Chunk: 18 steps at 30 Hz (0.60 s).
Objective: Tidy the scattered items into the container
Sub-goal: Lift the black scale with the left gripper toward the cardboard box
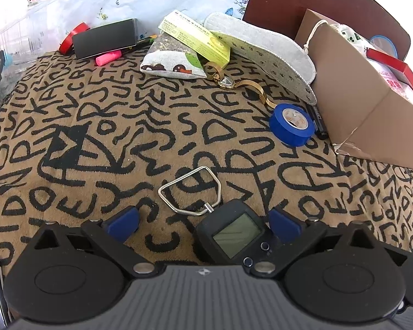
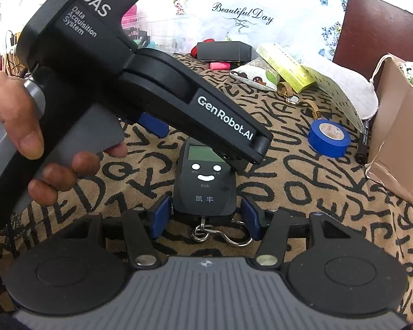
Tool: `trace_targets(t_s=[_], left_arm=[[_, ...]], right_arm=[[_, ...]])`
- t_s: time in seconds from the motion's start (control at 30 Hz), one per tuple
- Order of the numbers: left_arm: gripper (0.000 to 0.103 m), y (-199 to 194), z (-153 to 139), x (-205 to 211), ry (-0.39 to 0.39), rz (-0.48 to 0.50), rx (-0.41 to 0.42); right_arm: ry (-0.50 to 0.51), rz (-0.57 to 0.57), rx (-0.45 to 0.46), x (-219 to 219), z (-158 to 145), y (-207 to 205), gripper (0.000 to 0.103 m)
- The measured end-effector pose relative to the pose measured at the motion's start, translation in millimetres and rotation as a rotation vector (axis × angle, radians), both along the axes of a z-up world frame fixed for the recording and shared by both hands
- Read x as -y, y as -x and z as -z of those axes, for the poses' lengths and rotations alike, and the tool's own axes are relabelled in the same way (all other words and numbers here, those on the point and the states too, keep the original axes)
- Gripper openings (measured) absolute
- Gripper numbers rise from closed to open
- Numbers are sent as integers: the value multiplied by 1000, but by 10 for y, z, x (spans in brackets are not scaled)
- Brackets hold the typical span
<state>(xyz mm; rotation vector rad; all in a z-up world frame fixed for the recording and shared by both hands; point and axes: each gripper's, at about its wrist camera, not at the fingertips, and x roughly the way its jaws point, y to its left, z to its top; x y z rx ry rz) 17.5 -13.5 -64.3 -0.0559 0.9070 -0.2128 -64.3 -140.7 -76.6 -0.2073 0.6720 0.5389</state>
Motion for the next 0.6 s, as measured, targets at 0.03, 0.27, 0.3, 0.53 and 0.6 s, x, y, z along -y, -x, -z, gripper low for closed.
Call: trace_targets(t_s=[0.03, 0.27, 0.3, 0.53, 0.6], left_arm=[[103, -3, 6, 10, -8, 3, 3], [88, 20, -17, 48, -28, 48, 34], [86, 32, -26, 60, -25, 57, 38], [73, 83, -52, 117, -3, 68, 38], [61, 100, -72, 108, 46, 77, 28]], right_arm=[[-2, 1, 1, -4, 5, -4, 55], [-7, 1, 2, -8, 1, -21, 48], [-8, 4, 2, -6, -2, -20, 48], [-12, 27, 1, -2, -22, 8, 48], [-17, 32, 0, 7, -29, 21, 48]])
